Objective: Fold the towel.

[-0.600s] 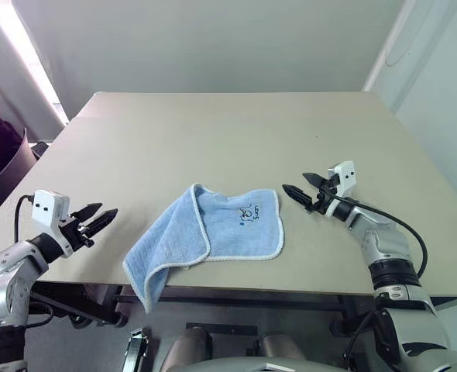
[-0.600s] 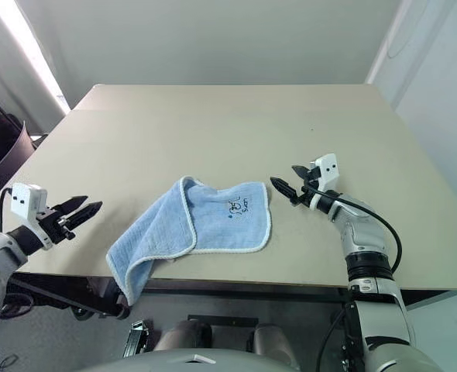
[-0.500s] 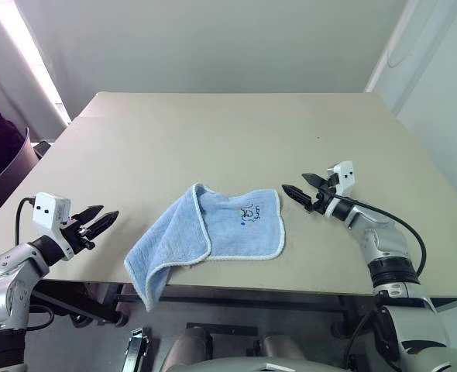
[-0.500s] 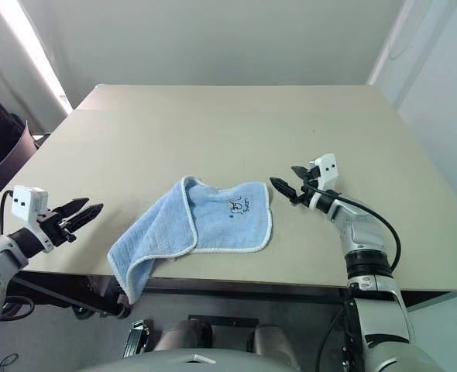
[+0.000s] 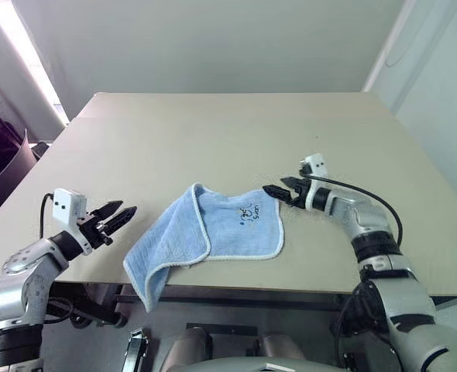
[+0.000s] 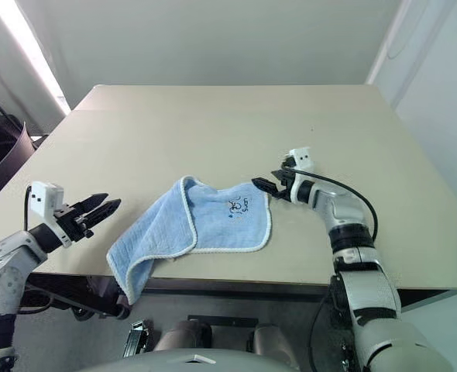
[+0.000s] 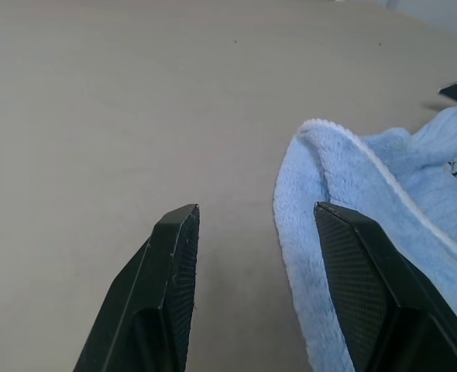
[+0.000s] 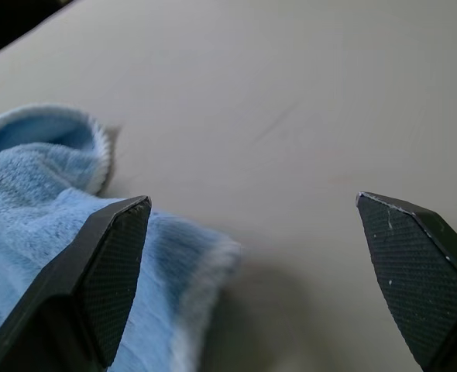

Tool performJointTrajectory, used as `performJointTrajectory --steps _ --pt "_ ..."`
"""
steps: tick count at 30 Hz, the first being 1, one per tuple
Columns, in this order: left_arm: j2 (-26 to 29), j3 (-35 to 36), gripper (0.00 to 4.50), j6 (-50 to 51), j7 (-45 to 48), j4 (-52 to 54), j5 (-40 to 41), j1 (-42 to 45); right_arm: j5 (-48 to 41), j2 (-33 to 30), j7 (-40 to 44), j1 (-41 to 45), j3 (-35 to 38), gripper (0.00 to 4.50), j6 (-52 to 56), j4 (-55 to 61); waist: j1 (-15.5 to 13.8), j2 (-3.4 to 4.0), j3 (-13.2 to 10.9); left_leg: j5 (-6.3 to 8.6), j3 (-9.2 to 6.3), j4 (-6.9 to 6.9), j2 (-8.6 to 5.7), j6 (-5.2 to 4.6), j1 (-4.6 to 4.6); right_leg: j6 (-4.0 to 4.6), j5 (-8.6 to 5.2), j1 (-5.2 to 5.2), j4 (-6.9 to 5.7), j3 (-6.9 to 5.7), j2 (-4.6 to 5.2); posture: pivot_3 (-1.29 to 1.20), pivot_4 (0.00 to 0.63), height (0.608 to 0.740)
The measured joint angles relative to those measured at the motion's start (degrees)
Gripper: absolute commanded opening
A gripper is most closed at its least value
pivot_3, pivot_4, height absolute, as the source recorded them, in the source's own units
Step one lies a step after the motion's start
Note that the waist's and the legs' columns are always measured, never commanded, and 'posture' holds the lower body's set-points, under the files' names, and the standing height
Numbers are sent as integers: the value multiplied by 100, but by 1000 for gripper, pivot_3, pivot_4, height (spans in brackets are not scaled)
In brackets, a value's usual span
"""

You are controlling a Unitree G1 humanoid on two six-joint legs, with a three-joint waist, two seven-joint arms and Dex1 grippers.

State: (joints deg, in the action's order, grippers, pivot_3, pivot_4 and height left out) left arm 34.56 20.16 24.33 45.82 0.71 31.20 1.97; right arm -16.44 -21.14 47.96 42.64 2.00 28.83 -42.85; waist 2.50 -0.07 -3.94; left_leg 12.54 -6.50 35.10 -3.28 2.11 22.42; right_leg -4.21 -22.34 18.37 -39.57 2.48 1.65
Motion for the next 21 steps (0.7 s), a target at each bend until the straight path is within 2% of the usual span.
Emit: performJointTrajectory --steps 5,8,11,16,21 --pt "-118 -181 2495 -125 -15 -75 -162 59 28 18 334 554 -145 4438 829 -682 5 0 0 0 2 -6 -1 0 2 -1 0 3 2 0 1 0 0 740" --pt "-115 -204 2495 -207 -8 -85 -253 29 177 -34 612 604 -377 4438 963 -596 14 -2 2 0 1 -7 0 0 2 -1 0 5 2 0 0 0 0 740" --pt "-113 -204 2495 -272 -13 -85 -327 -29 275 -55 852 435 -544 3849 954 -290 18 -4 3 0 1 -6 0 0 2 -1 0 4 1 0 0 0 0 740" --pt "-117 -204 2495 -344 -79 -84 -392 -182 306 -93 1140 -173 -735 2072 861 590 4 -4 2 0 1 -4 0 1 4 -2 1 5 1 0 1 0 0 740" --pt "-144 -205 2495 -377 -138 -84 -435 -164 326 -131 1104 -215 -719 2072 544 831 3 -3 2 -1 1 0 0 2 3 -5 5 4 0 0 1 0 0 740"
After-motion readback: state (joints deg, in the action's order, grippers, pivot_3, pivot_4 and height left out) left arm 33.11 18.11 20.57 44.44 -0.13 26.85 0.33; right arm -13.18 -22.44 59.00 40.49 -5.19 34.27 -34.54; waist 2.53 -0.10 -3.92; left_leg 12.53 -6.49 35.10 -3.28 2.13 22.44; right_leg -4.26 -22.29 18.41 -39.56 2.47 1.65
